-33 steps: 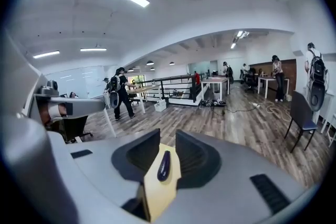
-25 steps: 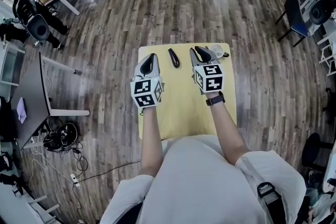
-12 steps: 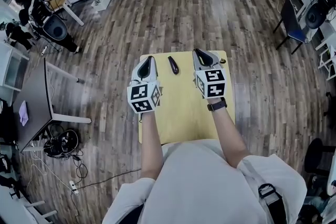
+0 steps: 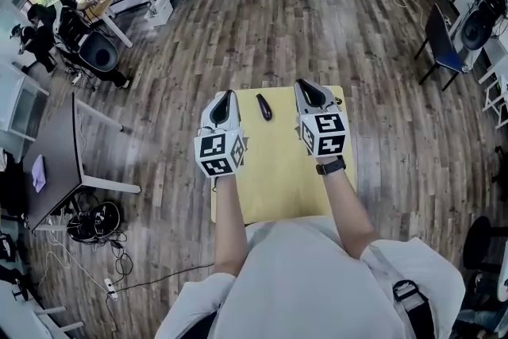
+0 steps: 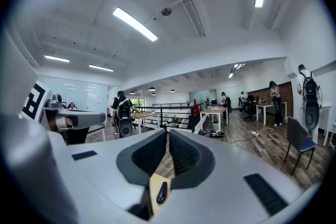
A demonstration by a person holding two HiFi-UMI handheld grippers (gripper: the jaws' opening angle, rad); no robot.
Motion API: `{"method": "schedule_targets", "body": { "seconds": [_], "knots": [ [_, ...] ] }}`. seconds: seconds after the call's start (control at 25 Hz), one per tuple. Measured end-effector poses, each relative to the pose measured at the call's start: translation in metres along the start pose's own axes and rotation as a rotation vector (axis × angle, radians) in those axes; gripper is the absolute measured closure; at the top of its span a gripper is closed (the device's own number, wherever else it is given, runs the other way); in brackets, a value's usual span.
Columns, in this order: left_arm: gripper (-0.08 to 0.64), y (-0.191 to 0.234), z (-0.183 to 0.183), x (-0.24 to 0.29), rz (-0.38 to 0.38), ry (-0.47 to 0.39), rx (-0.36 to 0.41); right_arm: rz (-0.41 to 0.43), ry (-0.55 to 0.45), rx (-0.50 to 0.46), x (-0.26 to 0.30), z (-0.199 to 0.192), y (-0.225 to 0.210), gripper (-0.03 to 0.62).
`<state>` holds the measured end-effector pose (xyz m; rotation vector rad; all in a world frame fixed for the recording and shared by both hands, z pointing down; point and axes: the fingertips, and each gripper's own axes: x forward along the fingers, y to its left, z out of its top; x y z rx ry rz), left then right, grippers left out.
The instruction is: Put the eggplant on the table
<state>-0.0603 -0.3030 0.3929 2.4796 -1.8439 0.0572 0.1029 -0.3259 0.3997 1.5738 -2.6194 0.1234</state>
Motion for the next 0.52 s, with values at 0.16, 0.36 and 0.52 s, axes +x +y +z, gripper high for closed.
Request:
{"method": "schedule_targets", "body": {
  "seconds": [0.16, 0.36, 0.52],
  "knots": [
    [0.551, 0.002, -0.004, 0.0, -0.006, 0.005, 0.002, -0.004, -0.005, -0.002, 0.0, -0.002, 0.003, 0.568],
    [0.551, -0.004, -0.009, 0.001, -0.01, 0.019, -0.001, -0.004, 0.0, 0.008, -0.004, -0.005, 0.0, 0.568],
    [0.551, -0.006, -0.005, -0.006, -0.009, 0.011, 0.002, 0.003, -0.007, -0.003, -0.01, -0.002, 0.004, 0.568]
  ]
}}
